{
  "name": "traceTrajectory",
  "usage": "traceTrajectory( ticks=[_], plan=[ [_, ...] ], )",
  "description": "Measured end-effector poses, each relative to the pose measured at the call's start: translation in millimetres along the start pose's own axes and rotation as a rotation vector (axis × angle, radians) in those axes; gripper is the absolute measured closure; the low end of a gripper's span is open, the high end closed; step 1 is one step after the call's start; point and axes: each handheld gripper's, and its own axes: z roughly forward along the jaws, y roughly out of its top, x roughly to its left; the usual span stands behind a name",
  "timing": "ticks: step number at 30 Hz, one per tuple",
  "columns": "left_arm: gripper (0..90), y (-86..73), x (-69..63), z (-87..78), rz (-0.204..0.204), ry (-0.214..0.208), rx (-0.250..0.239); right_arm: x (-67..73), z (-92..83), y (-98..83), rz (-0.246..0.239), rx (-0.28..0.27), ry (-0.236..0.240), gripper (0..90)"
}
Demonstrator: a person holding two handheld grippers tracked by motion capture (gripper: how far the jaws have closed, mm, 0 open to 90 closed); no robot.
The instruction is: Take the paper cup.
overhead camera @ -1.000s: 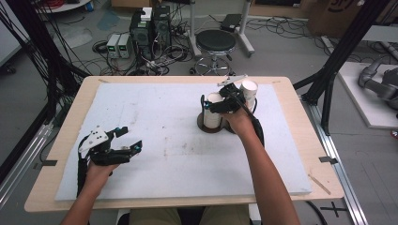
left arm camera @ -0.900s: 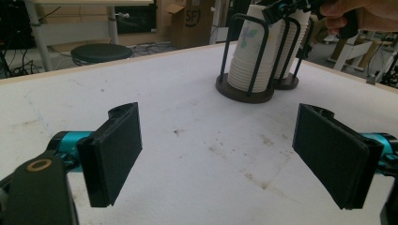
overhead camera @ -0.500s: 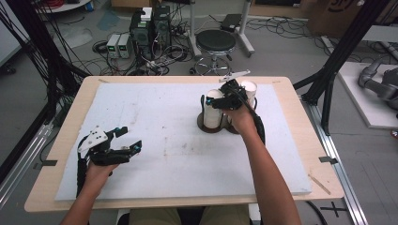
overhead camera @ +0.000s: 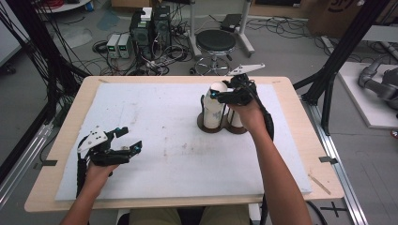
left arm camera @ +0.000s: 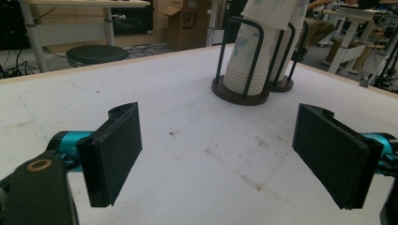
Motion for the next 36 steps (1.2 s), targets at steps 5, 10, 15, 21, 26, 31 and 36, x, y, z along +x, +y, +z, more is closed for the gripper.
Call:
traceTrajectory(
  ticks=[5, 10, 15, 21, 26, 31, 36],
  plan=[
    [16.0, -0.2, -0.6, 0.1, 0.000, -0.005, 0.001, 3.7, -17.4, -0.4, -0.015, -0.026, 0.016, 38.0],
    [16.1, -0.7, -1.3, 0.6, 0.005, -0.010, 0.004, 11.2, -41.1, -7.0, -0.047, -0.053, 0.053, 38.0],
    [16.2, -0.8, -2.3, 0.5, 0.000, -0.027, -0.003, 19.3, -54.1, -25.2, -0.061, -0.058, 0.105, 38.0],
    [16.2, -1.8, -4.7, 0.7, 0.001, -0.049, -0.001, 23.5, -59.6, -53.3, -0.079, -0.066, 0.172, 38.0],
    [16.4, -4.2, -6.3, 0.5, 0.002, -0.058, 0.007, 23.1, -59.5, -68.4, -0.070, -0.058, 0.209, 38.0],
    [16.4, -3.5, -8.9, 0.6, -0.002, -0.080, -0.002, 25.0, -55.6, -85.1, -0.093, -0.031, 0.241, 37.9],
    [16.3, -2.6, -13.6, 2.1, 0.014, -0.113, 0.002, 29.2, -56.7, -88.8, -0.109, -0.031, 0.258, 37.7]
  ],
)
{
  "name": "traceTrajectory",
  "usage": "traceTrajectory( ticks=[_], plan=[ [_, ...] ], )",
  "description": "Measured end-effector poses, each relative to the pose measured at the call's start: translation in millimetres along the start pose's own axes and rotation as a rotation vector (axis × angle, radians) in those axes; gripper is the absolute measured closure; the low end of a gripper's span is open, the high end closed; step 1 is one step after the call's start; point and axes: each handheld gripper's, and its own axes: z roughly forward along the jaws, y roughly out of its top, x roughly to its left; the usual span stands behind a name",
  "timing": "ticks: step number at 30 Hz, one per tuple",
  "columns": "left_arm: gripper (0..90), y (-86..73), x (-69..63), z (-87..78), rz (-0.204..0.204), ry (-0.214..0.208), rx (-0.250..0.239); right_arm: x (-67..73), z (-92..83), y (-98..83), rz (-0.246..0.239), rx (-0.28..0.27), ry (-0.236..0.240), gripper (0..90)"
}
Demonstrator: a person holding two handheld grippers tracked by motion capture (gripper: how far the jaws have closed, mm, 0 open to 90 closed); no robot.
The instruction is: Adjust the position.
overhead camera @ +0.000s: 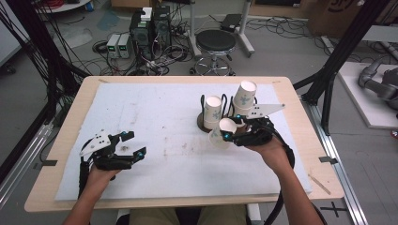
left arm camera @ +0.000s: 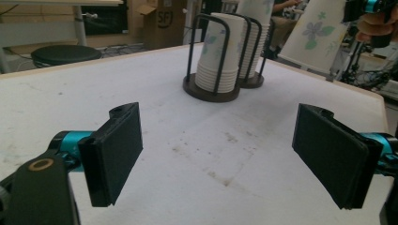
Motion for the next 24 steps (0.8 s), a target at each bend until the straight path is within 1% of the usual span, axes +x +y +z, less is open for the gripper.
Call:
traceTrajectory(
  ticks=[1, 2, 3, 4, 5, 6, 8, 10, 11, 12, 13, 16, 17, 19, 20, 22, 24],
  plan=[
    [16.4, 0.7, -2.1, 0.7, 0.001, -0.016, -0.001, 2.3, -0.3, 0.0, -0.008, -0.004, 0.002, 37.6],
    [16.3, 0.7, -2.1, 0.7, 0.001, -0.016, -0.001, 2.3, -0.3, 0.0, -0.008, -0.004, 0.002, 37.6],
    [16.3, 1.4, -5.4, 2.0, 0.010, -0.034, 0.003, 5.0, -0.1, -0.3, -0.015, -0.011, 0.003, 37.6],
    [16.3, 1.4, -5.4, 2.0, 0.010, -0.034, 0.003, 5.0, -0.1, -0.3, -0.015, -0.011, 0.003, 37.6],
    [16.3, 1.6, -6.6, 2.5, 0.010, -0.037, 0.001, 6.8, 1.0, -0.6, -0.015, -0.014, 0.012, 37.5],
    [16.3, 3.2, -8.9, 3.9, 0.014, -0.053, -0.006, 7.9, 2.1, -0.7, -0.013, -0.010, 0.020, 37.5],
    [16.3, 4.1, -9.9, 5.0, 0.013, -0.060, -0.012, 9.4, 4.6, -0.5, -0.020, -0.012, 0.031, 37.5],
    [16.3, 5.7, -11.4, 6.9, 0.016, -0.085, -0.017, 11.3, 7.6, -0.1, -0.025, -0.014, 0.042, 37.5],
    [16.3, 7.0, -13.9, 9.6, 0.034, -0.102, -0.025, 12.2, 8.8, 0.1, -0.029, -0.013, 0.050, 37.5],
    [16.3, 7.0, -13.9, 9.6, 0.034, -0.102, -0.025, 12.2, 8.8, 0.1, -0.029, -0.013, 0.050, 37.5],
    [16.3, 8.2, -16.2, 11.8, 0.061, -0.105, -0.029, 16.1, 12.1, 1.0, -0.041, -0.009, 0.060, 37.4],
    [16.3, 10.9, -22.7, 17.4, 0.090, -0.131, -0.039, 20.0, 13.7, 1.5, -0.044, -0.011, 0.070, 37.4],
    [16.3, 11.9, -25.0, 19.8, 0.093, -0.142, -0.034, 24.3, 15.5, 2.6, -0.051, -0.018, 0.079, 37.4],
    [16.3, 14.0, -29.3, 23.7, 0.089, -0.165, -0.013, 27.0, 17.1, 3.5, -0.055, -0.019, 0.086, 37.3],
    [16.3, 15.6, -32.2, 26.4, 0.087, -0.183, -0.003, 27.0, 17.1, 3.5, -0.055, -0.019, 0.086, 37.3],
    [16.3, 17.8, -36.9, 30.5, 0.089, -0.200, 0.004, 29.7, 19.6, 4.0, -0.061, -0.016, 0.096, 37.4],
    [15.8, 19.3, -42.5, 37.6, 0.087, -0.233, 0.003, 32.1, 22.6, 3.8, -0.064, -0.010, 0.107, 37.4]
  ],
)
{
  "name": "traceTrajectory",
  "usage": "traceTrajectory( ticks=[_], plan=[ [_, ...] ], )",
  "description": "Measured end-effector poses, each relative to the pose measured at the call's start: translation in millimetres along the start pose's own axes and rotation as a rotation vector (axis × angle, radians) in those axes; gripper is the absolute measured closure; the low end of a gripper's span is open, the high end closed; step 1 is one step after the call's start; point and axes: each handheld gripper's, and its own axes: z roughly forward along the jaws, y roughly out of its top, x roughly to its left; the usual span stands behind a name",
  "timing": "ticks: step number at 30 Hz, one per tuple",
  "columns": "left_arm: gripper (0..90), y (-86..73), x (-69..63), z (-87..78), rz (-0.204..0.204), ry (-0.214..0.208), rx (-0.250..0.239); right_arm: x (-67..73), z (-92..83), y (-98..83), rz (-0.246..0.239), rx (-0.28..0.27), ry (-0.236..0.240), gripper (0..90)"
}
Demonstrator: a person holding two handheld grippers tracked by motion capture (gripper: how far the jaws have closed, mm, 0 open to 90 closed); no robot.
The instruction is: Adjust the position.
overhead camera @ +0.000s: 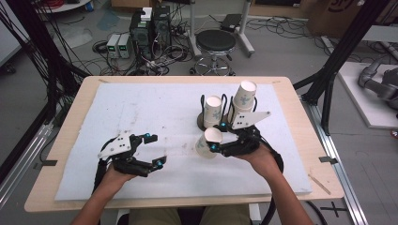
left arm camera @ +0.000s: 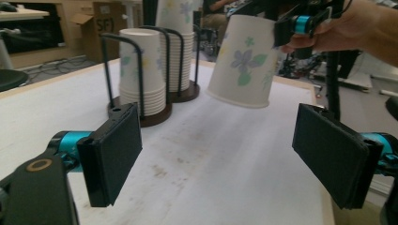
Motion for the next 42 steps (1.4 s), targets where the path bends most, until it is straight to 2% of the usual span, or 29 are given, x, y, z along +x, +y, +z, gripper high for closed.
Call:
traceTrajectory(
  ticks=[5, 8, 12, 15, 16, 26, 33, 38, 42],
  plan=[
    [15.6, 1.4, -3.3, 11.9, 0.005, -0.030, 0.016, 0.8, 2.8, 0.0, -0.001, 0.006, 0.009, 37.3],
    [15.5, 3.2, -4.5, 17.7, 0.023, -0.041, 0.027, 2.0, 4.4, 0.8, -0.006, 0.002, 0.014, 37.3],
    [15.5, 7.5, -5.4, 30.6, 0.029, -0.090, 0.030, 5.4, 9.3, 3.8, -0.012, 0.008, 0.035, 37.4],
    [15.5, 8.3, -6.1, 37.3, 0.033, -0.104, 0.037, 5.9, 11.1, 4.8, -0.021, 0.008, 0.042, 37.4],
    [15.6, 8.7, -6.3, 44.4, 0.038, -0.117, 0.044, 7.7, 13.1, 6.0, -0.025, 0.010, 0.050, 37.4],
    [15.6, 8.1, -6.7, 71.5, 0.049, -0.133, 0.073, 11.7, 16.1, 9.2, -0.031, 0.016, 0.070, 37.4],
    [15.6, 6.3, -10.7, 86.3, 0.044, -0.166, 0.084, 14.8, 18.3, 10.7, -0.034, 0.018, 0.086, 37.4],
    [16.6, 4.2, -11.7, 91.4, 0.042, -0.177, 0.100, 15.7, 18.9, 11.1, -0.034, 0.016, 0.098, 37.4],
    [24.0, 4.2, -10.9, 90.8, 0.050, -0.188, 0.098, 15.7, 18.8, 11.0, -0.028, 0.008, 0.109, 37.4]
  ],
)
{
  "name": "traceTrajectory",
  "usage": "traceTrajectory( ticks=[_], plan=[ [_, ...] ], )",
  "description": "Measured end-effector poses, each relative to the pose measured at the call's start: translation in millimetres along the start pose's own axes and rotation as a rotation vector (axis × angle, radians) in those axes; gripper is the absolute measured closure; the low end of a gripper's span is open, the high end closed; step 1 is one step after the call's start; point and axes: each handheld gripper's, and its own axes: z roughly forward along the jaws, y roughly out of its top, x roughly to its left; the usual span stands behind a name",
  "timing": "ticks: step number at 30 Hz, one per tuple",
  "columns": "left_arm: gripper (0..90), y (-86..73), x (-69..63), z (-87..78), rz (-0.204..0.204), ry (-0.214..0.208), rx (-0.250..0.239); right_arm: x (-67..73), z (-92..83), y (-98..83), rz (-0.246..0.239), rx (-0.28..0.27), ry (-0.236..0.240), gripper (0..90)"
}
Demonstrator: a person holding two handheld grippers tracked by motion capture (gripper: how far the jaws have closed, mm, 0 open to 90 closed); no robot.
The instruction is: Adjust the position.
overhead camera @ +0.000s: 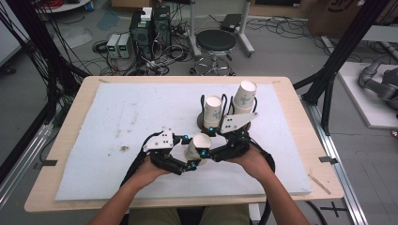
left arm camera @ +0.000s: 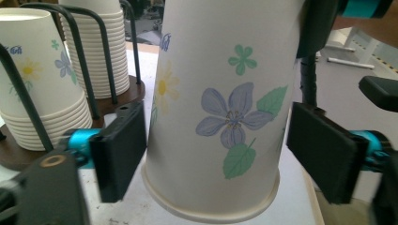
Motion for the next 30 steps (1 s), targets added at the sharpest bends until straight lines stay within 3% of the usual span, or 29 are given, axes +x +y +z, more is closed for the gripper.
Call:
traceTrajectory(
  ticks=[10, 12, 13, 16, 22, 25, 30],
  plan=[
    [34.0, 0.5, -1.6, -1.1, 0.026, -0.012, 0.028, -0.1, 2.6, -4.2, 0.017, -0.005, 0.014, 37.0],
    [35.0, 1.2, -1.4, -2.9, 0.026, -0.005, 0.039, -1.1, 4.3, -5.5, 0.047, -0.009, 0.021, 16.8],
    [35.0, 1.9, -1.2, -4.3, 0.018, 0.000, 0.047, -1.1, 4.3, -5.5, 0.047, -0.009, 0.021, 16.8],
    [35.5, 5.5, 0.3, -8.5, 0.016, 0.008, 0.094, -1.4, 5.0, -7.4, 0.067, -0.011, 0.017, 15.3],
    [36.3, 19.9, 2.5, -17.5, 0.056, 0.015, 0.209, -3.3, 2.4, -11.4, 0.066, -0.018, 0.014, 15.3],
    [36.3, 27.8, 4.6, -19.7, 0.084, 0.034, 0.309, -2.9, 1.1, -13.2, 0.047, -0.013, 0.016, 15.4],
    [36.3, 40.7, 6.5, -21.8, 0.108, 0.036, 0.392, -2.8, 0.3, -15.1, 0.027, 0.001, -0.006, 15.3]
  ],
)
